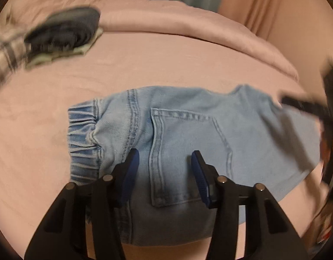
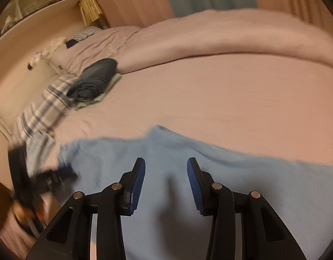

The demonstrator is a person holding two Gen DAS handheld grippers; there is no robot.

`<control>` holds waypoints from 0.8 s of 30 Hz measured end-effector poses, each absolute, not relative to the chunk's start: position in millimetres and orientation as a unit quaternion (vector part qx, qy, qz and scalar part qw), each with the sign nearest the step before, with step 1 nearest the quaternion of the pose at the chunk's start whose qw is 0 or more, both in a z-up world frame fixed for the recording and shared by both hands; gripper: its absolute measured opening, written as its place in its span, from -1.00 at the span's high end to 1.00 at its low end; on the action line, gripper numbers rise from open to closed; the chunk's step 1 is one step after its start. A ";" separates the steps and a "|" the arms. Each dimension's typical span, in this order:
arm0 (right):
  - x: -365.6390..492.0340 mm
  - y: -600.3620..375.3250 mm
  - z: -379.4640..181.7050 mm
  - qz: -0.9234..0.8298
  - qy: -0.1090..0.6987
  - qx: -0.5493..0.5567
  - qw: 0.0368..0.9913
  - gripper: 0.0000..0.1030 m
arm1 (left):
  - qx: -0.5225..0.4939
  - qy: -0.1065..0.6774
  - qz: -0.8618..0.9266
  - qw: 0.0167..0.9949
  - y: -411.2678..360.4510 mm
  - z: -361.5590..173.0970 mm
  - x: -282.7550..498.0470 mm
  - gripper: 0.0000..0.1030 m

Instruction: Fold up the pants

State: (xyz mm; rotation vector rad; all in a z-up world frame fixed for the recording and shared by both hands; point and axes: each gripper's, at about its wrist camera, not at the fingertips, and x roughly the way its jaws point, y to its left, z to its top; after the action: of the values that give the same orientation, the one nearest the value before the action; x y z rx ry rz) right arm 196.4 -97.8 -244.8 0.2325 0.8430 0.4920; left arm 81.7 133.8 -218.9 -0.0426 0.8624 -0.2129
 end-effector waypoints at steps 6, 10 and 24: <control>259.0 -48.8 -293.4 0.200 0.481 0.072 0.850 0.46 | -0.026 0.409 -0.113 0.905 140.7 -223.5 81.7 0.01; 263.4 -60.0 -289.1 0.194 0.484 0.122 0.845 0.47 | -0.019 0.408 -0.116 0.905 137.3 -223.9 84.8 -0.01; 76.5 -57.5 -286.4 0.263 0.454 -0.090 0.846 0.46 | 0.001 0.415 -0.107 0.903 121.5 -225.8 85.7 -0.38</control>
State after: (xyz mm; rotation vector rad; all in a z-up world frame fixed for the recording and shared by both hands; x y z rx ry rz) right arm 76.5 -57.5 -286.4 -0.1895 0.9585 0.5548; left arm 85.7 121.5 -225.8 0.0029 0.8588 -0.2202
